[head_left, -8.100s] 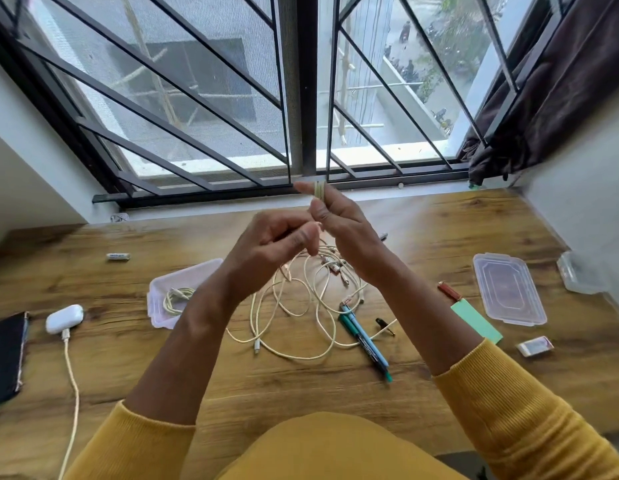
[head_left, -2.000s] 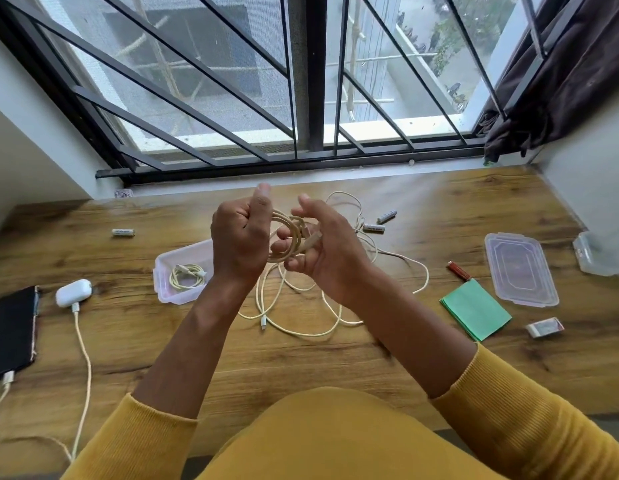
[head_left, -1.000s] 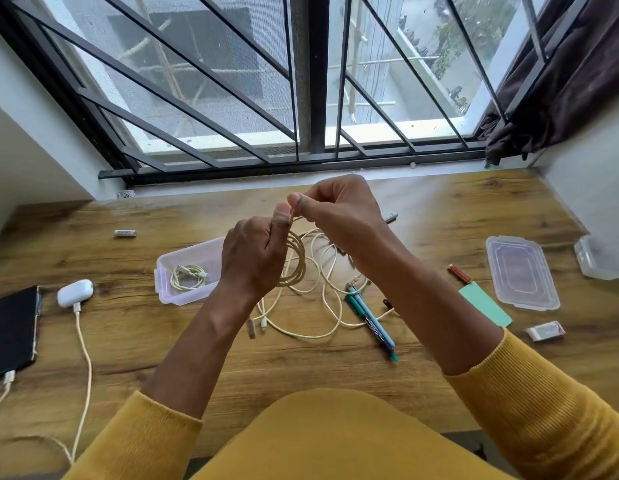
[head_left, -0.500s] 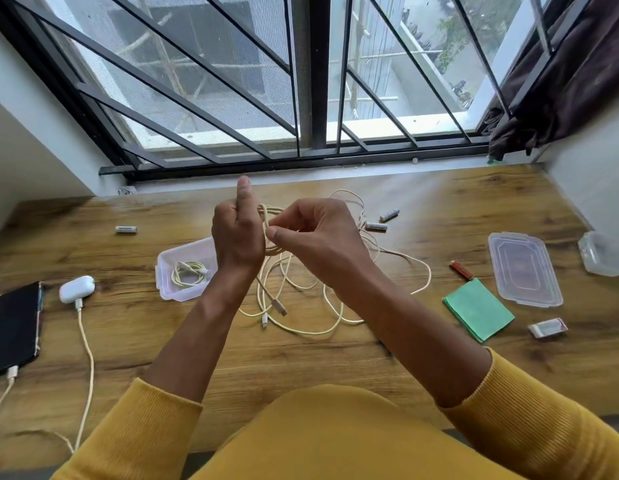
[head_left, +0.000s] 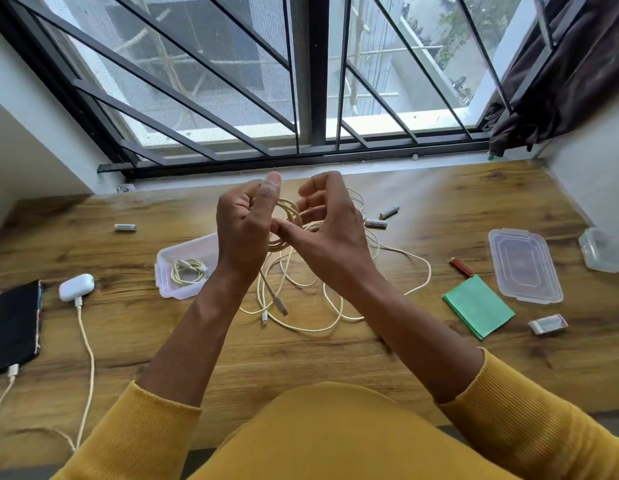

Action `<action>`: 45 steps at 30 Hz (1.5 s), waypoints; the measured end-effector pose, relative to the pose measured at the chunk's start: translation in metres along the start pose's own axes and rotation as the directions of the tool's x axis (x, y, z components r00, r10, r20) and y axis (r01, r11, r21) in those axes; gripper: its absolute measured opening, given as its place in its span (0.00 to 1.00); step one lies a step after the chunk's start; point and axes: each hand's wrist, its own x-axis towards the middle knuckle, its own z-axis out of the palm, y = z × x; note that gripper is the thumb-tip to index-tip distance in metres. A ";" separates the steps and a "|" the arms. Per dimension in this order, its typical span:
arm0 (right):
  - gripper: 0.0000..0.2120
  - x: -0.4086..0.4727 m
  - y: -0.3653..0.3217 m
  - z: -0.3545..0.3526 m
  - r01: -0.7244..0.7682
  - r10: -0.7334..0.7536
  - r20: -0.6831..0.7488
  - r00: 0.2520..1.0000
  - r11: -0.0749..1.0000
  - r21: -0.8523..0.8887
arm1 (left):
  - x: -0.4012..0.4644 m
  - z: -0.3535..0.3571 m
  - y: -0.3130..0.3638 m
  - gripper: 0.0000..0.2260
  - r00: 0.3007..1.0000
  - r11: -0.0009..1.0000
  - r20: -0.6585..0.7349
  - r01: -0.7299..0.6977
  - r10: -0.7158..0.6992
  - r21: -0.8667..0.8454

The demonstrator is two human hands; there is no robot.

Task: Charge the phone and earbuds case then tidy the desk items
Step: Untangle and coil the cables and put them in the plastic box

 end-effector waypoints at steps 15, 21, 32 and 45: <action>0.03 0.012 0.012 0.001 -0.119 0.102 0.129 0.986 0.985 0.127 | -0.008 -0.003 -0.015 0.22 0.989 0.986 0.133 -0.088 0.068 0.145; 0.12 0.020 0.017 -0.015 -0.323 0.145 0.356 0.923 0.796 0.512 | -0.012 -0.012 -0.024 0.20 0.995 0.982 0.087 -0.059 0.044 0.177; 0.17 0.018 0.013 -0.024 -0.365 0.129 0.380 0.916 0.660 0.656 | -0.017 -0.009 -0.020 0.18 0.999 0.995 0.047 0.019 -0.023 0.101; 0.09 -0.002 0.032 -0.011 -0.491 0.285 0.652 0.703 0.857 0.154 | -0.004 -0.006 -0.019 0.18 0.935 0.993 -0.351 0.083 -0.050 0.080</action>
